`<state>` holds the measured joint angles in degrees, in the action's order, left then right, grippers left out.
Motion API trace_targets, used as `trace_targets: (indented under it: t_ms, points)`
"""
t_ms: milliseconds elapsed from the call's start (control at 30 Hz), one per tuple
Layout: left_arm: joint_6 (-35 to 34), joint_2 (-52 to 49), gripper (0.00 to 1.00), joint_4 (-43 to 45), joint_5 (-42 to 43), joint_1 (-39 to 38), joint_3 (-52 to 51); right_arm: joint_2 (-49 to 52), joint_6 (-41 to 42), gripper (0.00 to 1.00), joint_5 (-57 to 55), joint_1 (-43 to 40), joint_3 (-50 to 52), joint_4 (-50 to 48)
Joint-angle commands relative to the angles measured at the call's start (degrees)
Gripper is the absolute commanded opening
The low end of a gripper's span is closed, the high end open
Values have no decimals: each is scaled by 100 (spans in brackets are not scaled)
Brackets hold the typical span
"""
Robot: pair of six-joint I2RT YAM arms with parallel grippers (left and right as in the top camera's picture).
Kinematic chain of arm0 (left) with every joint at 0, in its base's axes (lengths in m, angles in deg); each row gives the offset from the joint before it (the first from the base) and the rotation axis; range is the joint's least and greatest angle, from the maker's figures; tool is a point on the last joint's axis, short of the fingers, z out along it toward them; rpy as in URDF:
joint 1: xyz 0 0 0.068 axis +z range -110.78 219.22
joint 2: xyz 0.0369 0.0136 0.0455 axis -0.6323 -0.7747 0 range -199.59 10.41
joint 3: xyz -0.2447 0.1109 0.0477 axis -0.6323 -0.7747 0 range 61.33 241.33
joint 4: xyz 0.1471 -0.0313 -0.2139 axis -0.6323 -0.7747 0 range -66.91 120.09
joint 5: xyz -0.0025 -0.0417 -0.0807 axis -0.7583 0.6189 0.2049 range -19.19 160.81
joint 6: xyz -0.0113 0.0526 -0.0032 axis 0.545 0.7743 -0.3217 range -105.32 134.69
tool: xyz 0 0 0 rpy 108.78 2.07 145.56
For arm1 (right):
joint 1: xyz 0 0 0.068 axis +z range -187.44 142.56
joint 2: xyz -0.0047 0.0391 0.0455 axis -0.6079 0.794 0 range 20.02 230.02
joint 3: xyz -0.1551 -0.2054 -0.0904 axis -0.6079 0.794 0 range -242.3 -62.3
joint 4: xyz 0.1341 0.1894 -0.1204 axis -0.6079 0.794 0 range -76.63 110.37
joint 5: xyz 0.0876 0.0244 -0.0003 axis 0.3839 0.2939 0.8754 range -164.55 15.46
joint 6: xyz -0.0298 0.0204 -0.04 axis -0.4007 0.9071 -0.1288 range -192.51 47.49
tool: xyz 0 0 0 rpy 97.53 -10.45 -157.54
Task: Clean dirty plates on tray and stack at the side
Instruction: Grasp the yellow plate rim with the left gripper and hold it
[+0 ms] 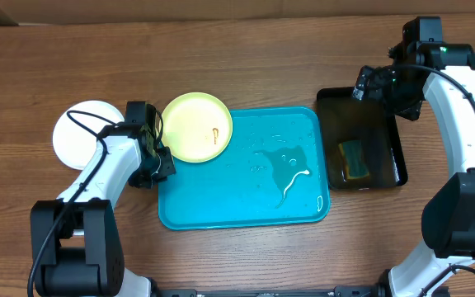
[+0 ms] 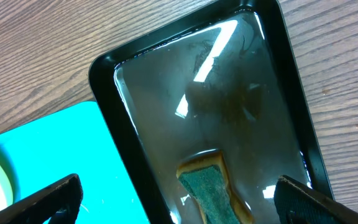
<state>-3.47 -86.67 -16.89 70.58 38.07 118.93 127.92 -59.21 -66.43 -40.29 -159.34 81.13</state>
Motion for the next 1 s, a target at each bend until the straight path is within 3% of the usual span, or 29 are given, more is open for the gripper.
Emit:
trace_targets:
  t_ms: [0, 133, 400, 967]
  points:
    - [-70, -4, 6, 146, -26, -50, -177, -52, 24, 100, -13, 31, -44, -17]
    - [-61, -4, 4, 520, -76, -48, -450, -52, 24, 100, -13, 31, -44, -17]
    - [-55, -4, 4, 704, -1276, -46, -575, -52, 24, 100, -13, 31, -44, -17]
    - [-72, 4, 4, 688, -452, -39, -568, -52, 26, 100, -13, 31, -44, -17]
